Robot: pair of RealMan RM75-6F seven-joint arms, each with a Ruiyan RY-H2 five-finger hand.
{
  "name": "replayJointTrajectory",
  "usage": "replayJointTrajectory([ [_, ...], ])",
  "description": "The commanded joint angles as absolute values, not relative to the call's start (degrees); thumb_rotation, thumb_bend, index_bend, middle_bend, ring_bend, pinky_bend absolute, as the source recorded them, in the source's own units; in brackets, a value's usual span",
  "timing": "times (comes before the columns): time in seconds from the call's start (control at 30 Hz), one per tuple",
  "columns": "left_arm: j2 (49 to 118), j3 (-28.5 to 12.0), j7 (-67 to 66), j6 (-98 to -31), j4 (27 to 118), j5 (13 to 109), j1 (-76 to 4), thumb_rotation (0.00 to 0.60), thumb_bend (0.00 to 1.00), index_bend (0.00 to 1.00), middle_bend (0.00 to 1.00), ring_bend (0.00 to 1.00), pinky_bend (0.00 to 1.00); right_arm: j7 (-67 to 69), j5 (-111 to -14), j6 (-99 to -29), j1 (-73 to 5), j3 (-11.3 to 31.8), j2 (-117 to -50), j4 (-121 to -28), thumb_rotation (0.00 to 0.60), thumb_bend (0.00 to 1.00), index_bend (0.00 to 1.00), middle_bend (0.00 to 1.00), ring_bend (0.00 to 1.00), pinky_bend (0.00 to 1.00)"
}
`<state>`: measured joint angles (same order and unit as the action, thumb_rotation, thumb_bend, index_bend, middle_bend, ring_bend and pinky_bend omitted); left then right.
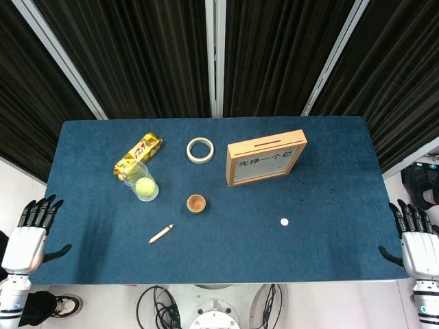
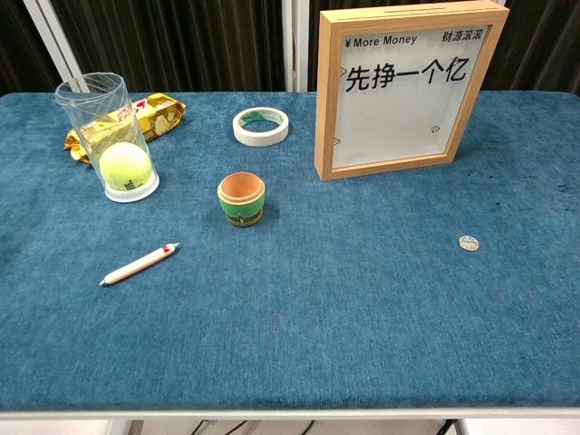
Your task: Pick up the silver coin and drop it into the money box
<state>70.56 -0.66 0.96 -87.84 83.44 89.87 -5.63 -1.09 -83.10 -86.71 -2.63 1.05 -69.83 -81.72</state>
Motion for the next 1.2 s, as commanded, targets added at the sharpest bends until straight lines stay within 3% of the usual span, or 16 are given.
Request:
replayJointTrajectory([
  [0.03,70.55,-0.75,0.71,-87.64,83.53,89.70,-5.69,0.600,0.10,0.08,0.00,0.00,0.00,-1.26,-83.21,-86.31,-2.74,1.18,-69.89,-81.94,0.600,0.08,0.00,0.00,0.00,0.00],
  [0.4,70.72,-0.90,0.55,-86.89,84.00,90.14,-6.36,0.600,0.10,0.08,0.00,0.00,0.00,-3.71,-86.01,-84.96,-4.01,1.07,-68.97,-85.00,0.600,0.08,0.00,0.00,0.00,0.00],
  [0.7,71.69,-0.62,1.58,-86.72,82.83,90.42,-6.43,0.600,0.10,0.08,0.00,0.00,0.00,-15.20,-91.13,-76.73,-10.24,-0.06,-70.34,-90.77,0.600,0.09,0.00,0.00,0.00,0.00],
  [0.93,71.08,-0.45,2.14,-87.87,82.65,90.68,-5.76,0.600,0.10,0.08,0.00,0.00,0.00,-20.83,-85.46,-64.41,-16.68,1.74,-75.88,-89.03,0.600,0.10,0.00,0.00,0.00,0.00],
  [1.07,70.79,-0.44,2.39,-87.80,82.53,90.37,-5.59,0.600,0.10,0.08,0.00,0.00,0.00,-21.51,-84.41,-61.87,-18.55,1.99,-78.33,-88.00,0.600,0.14,0.00,0.00,0.00,0.00],
  [1.2,70.92,-0.56,2.71,-87.37,82.12,90.20,-5.80,0.600,0.10,0.08,0.00,0.00,0.00,-21.92,-84.53,-61.90,-19.51,2.28,-79.94,-87.18,0.600,0.18,0.09,0.00,0.00,0.00],
])
